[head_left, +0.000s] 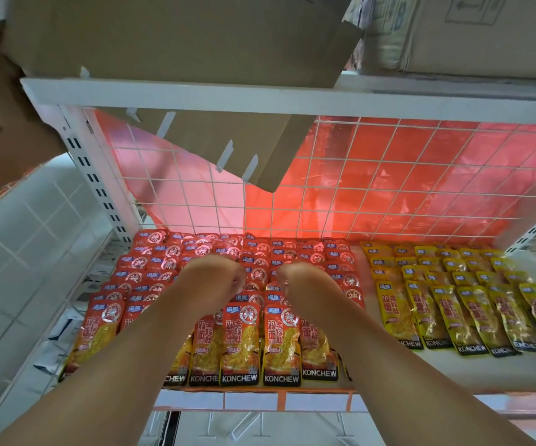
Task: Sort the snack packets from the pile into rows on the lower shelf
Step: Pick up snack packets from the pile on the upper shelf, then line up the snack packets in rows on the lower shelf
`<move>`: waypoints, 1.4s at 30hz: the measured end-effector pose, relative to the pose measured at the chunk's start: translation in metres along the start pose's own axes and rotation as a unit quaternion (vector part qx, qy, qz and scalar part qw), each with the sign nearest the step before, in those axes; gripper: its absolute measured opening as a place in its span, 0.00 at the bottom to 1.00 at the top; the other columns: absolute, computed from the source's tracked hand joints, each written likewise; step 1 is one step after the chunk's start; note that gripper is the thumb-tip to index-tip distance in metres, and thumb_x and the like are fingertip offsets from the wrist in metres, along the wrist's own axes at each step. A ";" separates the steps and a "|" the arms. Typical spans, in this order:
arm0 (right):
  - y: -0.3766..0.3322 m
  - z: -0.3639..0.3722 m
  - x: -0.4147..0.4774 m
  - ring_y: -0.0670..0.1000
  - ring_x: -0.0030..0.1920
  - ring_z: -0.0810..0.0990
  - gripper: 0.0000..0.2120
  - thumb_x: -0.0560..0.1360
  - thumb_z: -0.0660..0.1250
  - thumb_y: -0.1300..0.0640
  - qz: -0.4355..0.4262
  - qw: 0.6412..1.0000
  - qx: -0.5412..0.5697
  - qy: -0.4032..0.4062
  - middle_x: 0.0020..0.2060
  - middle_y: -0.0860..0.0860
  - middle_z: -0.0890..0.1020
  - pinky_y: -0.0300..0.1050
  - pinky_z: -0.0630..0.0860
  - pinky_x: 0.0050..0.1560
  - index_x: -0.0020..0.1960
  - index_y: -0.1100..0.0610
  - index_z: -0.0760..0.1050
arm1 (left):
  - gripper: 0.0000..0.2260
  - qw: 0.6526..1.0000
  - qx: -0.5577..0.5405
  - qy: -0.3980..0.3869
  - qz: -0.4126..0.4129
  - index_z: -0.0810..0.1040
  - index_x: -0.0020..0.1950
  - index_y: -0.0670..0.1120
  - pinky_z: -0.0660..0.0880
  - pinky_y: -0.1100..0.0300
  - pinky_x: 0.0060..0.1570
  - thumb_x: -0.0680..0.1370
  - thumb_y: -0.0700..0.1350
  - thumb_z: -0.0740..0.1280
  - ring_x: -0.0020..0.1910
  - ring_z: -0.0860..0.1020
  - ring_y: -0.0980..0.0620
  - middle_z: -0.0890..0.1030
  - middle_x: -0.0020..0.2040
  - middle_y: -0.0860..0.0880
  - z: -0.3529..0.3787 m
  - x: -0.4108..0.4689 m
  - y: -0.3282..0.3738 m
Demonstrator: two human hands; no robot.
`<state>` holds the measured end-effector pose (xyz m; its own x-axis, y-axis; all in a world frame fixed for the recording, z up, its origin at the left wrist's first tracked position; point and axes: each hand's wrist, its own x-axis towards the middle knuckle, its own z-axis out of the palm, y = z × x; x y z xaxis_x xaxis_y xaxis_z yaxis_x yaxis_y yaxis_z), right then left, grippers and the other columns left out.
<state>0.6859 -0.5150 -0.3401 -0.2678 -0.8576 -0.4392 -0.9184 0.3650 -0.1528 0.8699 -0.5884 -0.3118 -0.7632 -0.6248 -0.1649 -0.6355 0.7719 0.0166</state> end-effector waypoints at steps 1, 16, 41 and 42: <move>0.004 -0.004 -0.011 0.54 0.45 0.78 0.12 0.77 0.66 0.66 -0.017 0.998 0.034 0.044 0.50 0.57 0.80 0.45 0.77 0.47 0.60 0.60 0.78 | 0.08 0.999 -0.018 0.033 0.002 0.83 0.53 0.54 0.72 0.59 0.44 0.82 0.44 0.64 0.47 0.79 0.51 0.78 0.46 0.55 0.002 -0.001 -0.003; 0.033 -0.127 -0.149 0.48 0.47 0.79 0.03 0.78 0.69 0.52 -0.178 0.880 0.191 0.397 0.48 0.47 0.80 0.46 0.74 0.50 0.51 0.49 0.79 | 0.08 0.901 -0.258 0.315 0.153 0.82 0.57 0.54 0.78 0.52 0.50 0.79 0.52 0.73 0.47 0.79 0.57 0.81 0.49 0.57 -0.135 -0.024 0.064; 0.322 -0.215 -0.696 0.46 0.49 0.82 0.05 0.74 0.69 0.48 0.002 0.661 0.075 0.747 0.44 0.41 0.82 0.44 0.78 0.48 0.50 0.46 0.79 | 0.15 0.672 -0.345 0.458 0.469 0.81 0.61 0.59 0.68 0.75 0.52 0.76 0.60 0.68 0.49 0.75 0.71 0.82 0.51 0.62 -0.375 -0.168 0.546; 0.333 -0.211 -0.713 0.45 0.49 0.82 0.06 0.73 0.68 0.47 0.017 0.654 0.077 0.753 0.44 0.40 0.82 0.43 0.77 0.47 0.49 0.45 0.79 | 0.14 0.669 -0.350 0.447 0.480 0.80 0.60 0.59 0.68 0.76 0.51 0.76 0.59 0.68 0.48 0.75 0.71 0.82 0.51 0.63 -0.378 -0.170 0.567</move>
<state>0.5098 0.1413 0.1085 -0.3771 -0.1909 0.9063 -0.8952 0.3260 -0.3038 0.5953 -0.0892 0.0980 -0.4249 0.0582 0.9034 0.5379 0.8189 0.2002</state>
